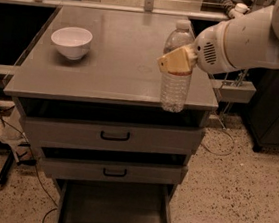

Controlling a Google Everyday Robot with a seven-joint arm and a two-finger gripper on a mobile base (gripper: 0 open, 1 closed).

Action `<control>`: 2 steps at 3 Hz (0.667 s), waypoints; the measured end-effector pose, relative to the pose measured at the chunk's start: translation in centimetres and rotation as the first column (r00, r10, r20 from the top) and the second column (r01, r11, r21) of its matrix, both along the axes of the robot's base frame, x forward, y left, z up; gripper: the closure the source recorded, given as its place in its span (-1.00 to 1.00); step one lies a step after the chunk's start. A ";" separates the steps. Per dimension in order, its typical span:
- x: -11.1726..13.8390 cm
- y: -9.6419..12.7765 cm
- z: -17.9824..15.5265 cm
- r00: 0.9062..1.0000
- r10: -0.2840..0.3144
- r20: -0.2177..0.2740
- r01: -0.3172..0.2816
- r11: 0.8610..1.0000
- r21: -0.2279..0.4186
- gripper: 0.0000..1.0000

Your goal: Place water bottle into bottom drawer

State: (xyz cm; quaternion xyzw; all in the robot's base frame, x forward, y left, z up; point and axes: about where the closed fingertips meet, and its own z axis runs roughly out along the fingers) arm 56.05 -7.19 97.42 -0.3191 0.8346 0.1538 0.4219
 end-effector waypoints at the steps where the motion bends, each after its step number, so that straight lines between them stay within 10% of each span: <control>1: -0.1 -0.2 0.1 1.000 -0.010 0.006 0.010 1.000 0.000 1.00; 2: -2.3 -0.6 -2.1 0.997 -0.070 -0.042 0.069 0.998 -0.012 1.00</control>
Offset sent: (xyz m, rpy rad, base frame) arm -0.0718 -0.0207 -0.0740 -0.0326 0.1592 -0.2045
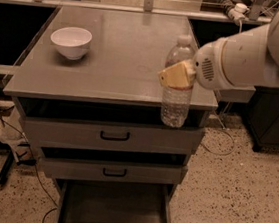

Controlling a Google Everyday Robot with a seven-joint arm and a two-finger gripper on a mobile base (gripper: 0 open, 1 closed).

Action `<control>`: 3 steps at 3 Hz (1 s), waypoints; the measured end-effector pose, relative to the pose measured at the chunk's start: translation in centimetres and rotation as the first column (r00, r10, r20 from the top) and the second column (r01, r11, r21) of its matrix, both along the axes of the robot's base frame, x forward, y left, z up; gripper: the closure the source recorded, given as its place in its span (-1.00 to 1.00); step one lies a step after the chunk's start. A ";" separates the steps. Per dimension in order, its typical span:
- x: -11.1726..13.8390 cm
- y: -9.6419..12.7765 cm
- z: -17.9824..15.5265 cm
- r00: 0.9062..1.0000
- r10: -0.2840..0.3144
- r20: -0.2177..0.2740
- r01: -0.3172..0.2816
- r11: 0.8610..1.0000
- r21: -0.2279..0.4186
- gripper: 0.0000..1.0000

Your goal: Place water bottle into bottom drawer

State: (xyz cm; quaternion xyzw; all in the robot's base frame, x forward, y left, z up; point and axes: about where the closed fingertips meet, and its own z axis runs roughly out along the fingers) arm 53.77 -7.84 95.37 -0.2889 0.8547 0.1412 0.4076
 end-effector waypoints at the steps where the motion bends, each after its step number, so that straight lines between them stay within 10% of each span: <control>1: -3.2 -0.9 -4.0 0.991 -0.109 -0.082 0.112 0.993 0.036 1.00; 2: -6.6 -1.4 -9.0 0.964 -0.155 -0.218 0.175 0.982 0.076 1.00; 3: -6.9 -1.4 -9.4 0.961 -0.156 -0.230 0.178 0.981 0.079 1.00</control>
Offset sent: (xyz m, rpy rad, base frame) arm -0.1087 -0.0186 -0.1478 0.1697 0.3905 -0.2238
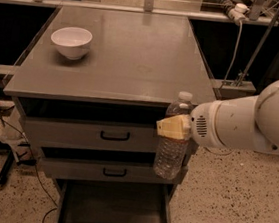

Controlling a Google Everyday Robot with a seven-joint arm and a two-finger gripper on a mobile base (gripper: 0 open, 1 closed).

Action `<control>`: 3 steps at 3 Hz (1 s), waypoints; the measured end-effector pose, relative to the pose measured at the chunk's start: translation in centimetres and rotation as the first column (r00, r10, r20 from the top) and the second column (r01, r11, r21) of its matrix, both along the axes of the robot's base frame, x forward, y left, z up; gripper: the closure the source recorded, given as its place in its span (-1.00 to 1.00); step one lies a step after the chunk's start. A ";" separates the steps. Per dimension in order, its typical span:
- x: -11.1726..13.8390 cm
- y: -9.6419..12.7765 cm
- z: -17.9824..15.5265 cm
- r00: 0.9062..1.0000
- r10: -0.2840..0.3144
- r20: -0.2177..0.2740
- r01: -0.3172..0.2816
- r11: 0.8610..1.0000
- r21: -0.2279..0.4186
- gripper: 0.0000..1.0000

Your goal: Place water bottle into bottom drawer

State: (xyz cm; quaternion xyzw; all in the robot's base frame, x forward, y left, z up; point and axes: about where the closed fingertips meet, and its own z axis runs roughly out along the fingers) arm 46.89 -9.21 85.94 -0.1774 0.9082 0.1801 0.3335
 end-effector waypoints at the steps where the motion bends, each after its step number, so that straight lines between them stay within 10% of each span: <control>1: 0.0 0.6 -0.7 1.000 -0.012 0.004 0.012 1.000 -0.011 1.00; 3: -2.0 2.4 -9.1 0.988 -0.153 -0.013 0.153 0.988 -0.002 1.00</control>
Offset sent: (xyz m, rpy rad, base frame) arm 0.0116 0.0388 -0.0985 0.1032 -0.1131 -0.3368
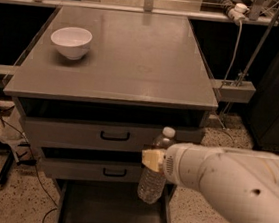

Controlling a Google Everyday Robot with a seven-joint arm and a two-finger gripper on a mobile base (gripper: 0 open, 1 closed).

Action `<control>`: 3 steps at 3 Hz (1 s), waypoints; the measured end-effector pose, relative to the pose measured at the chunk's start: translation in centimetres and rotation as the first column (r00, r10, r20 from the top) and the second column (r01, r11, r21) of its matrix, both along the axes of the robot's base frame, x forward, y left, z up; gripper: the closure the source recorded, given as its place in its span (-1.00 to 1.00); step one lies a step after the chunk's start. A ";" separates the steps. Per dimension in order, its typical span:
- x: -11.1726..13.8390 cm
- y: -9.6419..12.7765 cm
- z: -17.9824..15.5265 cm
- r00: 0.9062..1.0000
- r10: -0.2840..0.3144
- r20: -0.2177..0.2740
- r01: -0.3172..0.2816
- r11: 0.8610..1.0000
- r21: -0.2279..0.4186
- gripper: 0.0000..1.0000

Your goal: Place water bottle into bottom drawer

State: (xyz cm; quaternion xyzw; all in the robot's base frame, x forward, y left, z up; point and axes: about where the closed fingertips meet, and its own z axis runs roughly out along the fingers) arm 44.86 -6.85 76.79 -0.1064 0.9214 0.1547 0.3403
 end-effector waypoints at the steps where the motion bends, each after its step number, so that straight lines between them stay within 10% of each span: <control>1: 0.3 -0.1 -3.0 0.993 -0.116 0.002 0.115 0.987 0.110 1.00; 3: 0.7 0.4 -2.6 0.988 -0.152 0.033 0.145 0.976 0.159 1.00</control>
Offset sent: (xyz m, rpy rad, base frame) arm 0.0011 -0.0005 -0.0272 0.0841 -0.0034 -0.0936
